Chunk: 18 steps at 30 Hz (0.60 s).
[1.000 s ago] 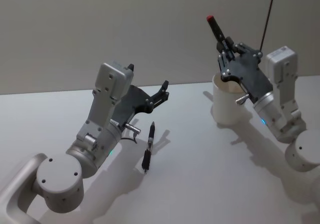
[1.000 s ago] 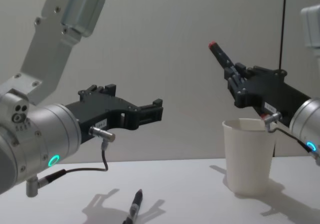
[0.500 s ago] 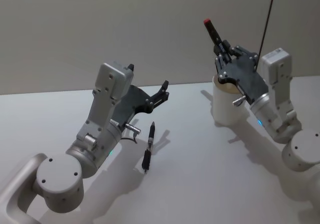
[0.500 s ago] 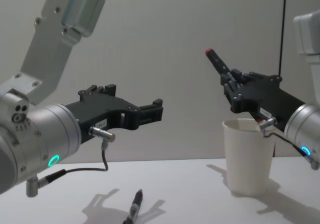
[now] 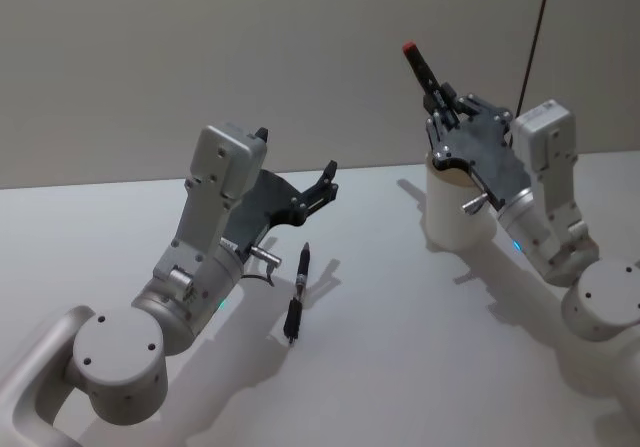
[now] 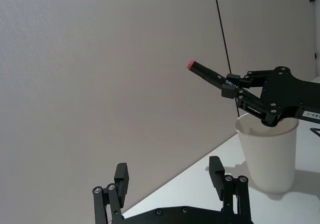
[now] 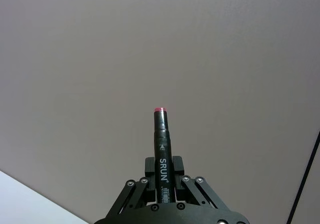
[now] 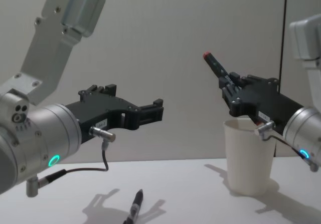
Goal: Place the pen into the pen holder.
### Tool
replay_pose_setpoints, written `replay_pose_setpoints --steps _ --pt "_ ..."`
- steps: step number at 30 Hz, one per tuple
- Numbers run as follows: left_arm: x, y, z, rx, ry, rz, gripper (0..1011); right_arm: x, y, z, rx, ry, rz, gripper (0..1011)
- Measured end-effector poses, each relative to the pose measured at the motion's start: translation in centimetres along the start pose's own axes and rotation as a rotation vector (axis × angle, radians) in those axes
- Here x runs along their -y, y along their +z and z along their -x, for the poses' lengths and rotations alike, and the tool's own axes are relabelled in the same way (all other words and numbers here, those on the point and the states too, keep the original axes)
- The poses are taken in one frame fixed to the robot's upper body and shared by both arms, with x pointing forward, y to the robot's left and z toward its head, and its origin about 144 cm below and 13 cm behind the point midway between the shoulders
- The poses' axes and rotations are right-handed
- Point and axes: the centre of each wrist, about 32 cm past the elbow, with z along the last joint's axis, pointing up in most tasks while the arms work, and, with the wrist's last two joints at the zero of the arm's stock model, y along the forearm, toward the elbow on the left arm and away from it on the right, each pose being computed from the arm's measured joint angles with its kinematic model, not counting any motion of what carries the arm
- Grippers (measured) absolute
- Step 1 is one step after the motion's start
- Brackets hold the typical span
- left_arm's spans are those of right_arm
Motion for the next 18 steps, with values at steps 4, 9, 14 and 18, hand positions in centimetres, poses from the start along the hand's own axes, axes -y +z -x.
replay_pose_setpoints --steps 4,9,14,18 --pt "0.0 0.0 0.0 0.0 0.0 0.0 1001 -0.04 -0.05 0.01 0.003 0.002 -0.001 260" --pt "0.0 0.0 0.0 0.0 0.0 0.0 1001 -0.03 -0.14 0.03 0.005 0.005 0.0 404" --pt "0.0 0.0 0.0 0.0 0.0 0.0 1001 -0.04 -0.18 0.04 0.007 0.007 0.0 591" --pt "0.0 0.0 0.0 0.0 0.0 0.0 1001 -0.04 -0.2 0.05 0.007 0.008 0.0 714"
